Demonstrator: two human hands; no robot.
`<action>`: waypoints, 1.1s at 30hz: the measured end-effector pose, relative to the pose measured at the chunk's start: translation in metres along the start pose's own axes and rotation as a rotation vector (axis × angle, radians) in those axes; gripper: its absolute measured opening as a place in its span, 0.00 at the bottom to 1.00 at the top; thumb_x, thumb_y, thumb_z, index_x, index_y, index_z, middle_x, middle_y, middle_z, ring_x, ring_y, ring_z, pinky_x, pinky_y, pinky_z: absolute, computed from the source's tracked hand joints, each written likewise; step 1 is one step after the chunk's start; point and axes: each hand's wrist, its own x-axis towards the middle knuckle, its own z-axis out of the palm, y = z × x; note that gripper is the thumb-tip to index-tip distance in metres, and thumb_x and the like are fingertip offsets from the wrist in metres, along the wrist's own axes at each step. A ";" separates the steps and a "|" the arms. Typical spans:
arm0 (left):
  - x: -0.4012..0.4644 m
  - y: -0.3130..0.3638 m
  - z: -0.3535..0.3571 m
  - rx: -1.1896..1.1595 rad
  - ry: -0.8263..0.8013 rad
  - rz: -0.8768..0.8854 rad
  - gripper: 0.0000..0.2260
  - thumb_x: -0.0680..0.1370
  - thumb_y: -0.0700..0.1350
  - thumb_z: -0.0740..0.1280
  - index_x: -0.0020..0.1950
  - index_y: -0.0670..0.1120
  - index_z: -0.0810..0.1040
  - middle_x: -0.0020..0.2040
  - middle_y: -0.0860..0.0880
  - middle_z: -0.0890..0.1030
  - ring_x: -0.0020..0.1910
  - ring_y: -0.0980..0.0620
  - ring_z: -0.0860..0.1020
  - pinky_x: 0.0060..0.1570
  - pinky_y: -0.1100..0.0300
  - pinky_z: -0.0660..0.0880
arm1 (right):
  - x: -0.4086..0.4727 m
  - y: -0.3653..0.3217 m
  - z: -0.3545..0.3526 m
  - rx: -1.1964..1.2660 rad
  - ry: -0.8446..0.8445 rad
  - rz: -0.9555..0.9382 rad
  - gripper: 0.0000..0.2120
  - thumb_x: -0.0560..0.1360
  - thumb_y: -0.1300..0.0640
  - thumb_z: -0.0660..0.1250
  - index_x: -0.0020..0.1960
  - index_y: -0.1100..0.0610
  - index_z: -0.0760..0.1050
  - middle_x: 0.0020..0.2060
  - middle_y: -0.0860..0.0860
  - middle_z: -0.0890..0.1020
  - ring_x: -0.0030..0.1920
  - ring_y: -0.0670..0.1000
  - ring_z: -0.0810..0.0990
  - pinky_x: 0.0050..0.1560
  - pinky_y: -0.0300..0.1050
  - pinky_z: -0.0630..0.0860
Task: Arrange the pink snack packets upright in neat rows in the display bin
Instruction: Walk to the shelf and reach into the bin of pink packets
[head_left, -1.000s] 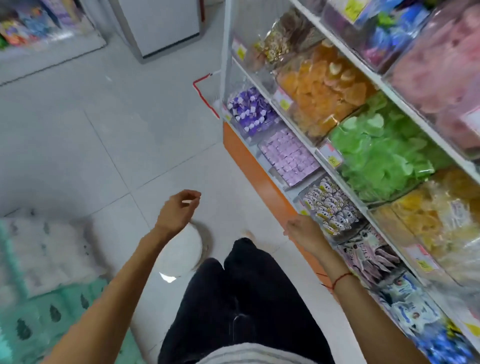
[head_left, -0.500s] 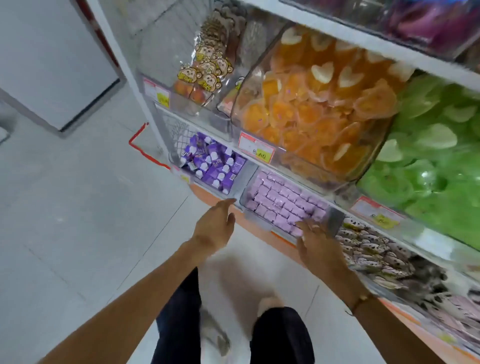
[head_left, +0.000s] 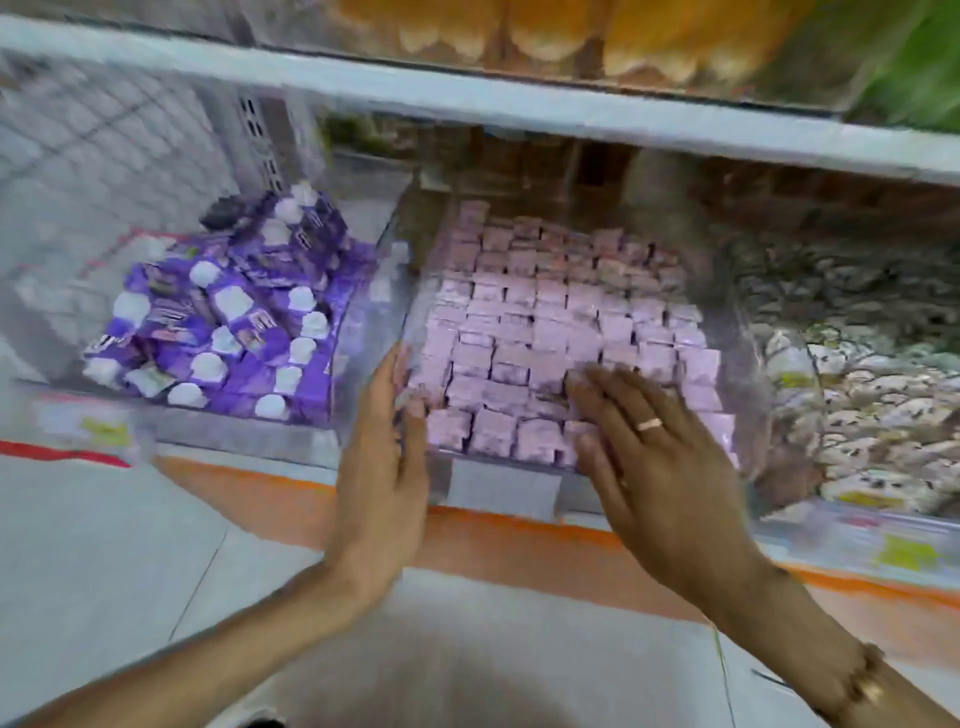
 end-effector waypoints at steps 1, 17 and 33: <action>0.000 -0.007 0.000 0.003 0.003 0.051 0.19 0.81 0.47 0.55 0.72 0.57 0.60 0.66 0.71 0.66 0.65 0.72 0.66 0.61 0.78 0.61 | 0.000 0.000 0.001 -0.019 0.024 0.000 0.21 0.81 0.49 0.52 0.66 0.57 0.73 0.64 0.53 0.76 0.65 0.56 0.73 0.63 0.50 0.70; 0.010 0.005 -0.016 0.248 -0.076 0.036 0.19 0.82 0.44 0.55 0.73 0.53 0.60 0.46 0.47 0.78 0.45 0.44 0.77 0.46 0.50 0.74 | -0.018 0.026 -0.065 -0.055 -0.141 0.532 0.17 0.78 0.57 0.59 0.63 0.63 0.64 0.40 0.61 0.78 0.40 0.63 0.79 0.30 0.47 0.60; 0.050 0.055 -0.039 0.523 -0.165 0.068 0.10 0.81 0.39 0.58 0.59 0.42 0.74 0.41 0.40 0.81 0.42 0.39 0.79 0.41 0.49 0.74 | 0.021 0.037 -0.088 -0.049 -0.114 0.527 0.06 0.73 0.63 0.60 0.48 0.64 0.70 0.44 0.65 0.79 0.43 0.63 0.78 0.37 0.46 0.66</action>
